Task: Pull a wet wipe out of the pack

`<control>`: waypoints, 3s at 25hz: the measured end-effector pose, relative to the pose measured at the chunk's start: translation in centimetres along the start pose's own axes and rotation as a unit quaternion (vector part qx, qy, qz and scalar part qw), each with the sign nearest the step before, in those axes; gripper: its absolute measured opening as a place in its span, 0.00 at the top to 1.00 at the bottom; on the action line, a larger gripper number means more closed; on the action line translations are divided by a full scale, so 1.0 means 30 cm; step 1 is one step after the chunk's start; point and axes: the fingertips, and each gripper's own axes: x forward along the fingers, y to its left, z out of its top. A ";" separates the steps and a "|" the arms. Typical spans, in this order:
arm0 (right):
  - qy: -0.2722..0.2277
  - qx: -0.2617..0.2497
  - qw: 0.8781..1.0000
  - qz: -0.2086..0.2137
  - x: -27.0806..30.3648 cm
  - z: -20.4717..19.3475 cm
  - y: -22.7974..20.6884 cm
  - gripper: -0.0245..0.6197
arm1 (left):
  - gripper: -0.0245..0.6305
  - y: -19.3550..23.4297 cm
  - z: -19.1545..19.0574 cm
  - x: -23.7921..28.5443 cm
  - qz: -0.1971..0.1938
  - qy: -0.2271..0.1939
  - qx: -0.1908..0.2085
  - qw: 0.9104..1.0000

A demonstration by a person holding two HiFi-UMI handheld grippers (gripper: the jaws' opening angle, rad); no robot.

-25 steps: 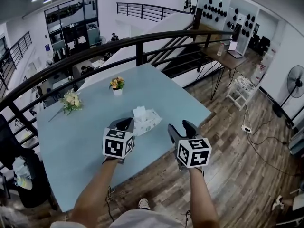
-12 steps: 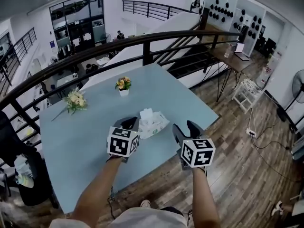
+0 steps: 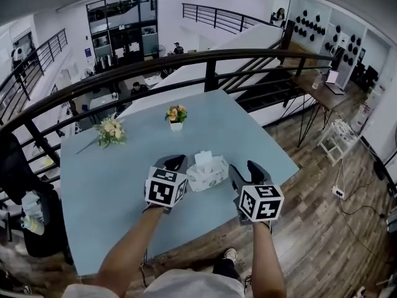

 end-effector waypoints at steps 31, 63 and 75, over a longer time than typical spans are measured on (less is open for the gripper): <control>0.024 -0.054 0.968 0.244 0.379 0.097 -0.091 0.59 | 0.97 0.083 0.038 0.068 0.233 0.017 -0.071 0.970; 0.106 -0.082 0.946 0.294 0.457 -0.111 0.016 0.59 | 0.97 0.115 -0.054 0.019 0.268 0.027 -0.089 0.959; 0.171 -0.073 0.935 0.302 0.481 -0.298 0.040 0.59 | 0.97 0.093 -0.078 0.052 0.249 0.039 -0.081 0.964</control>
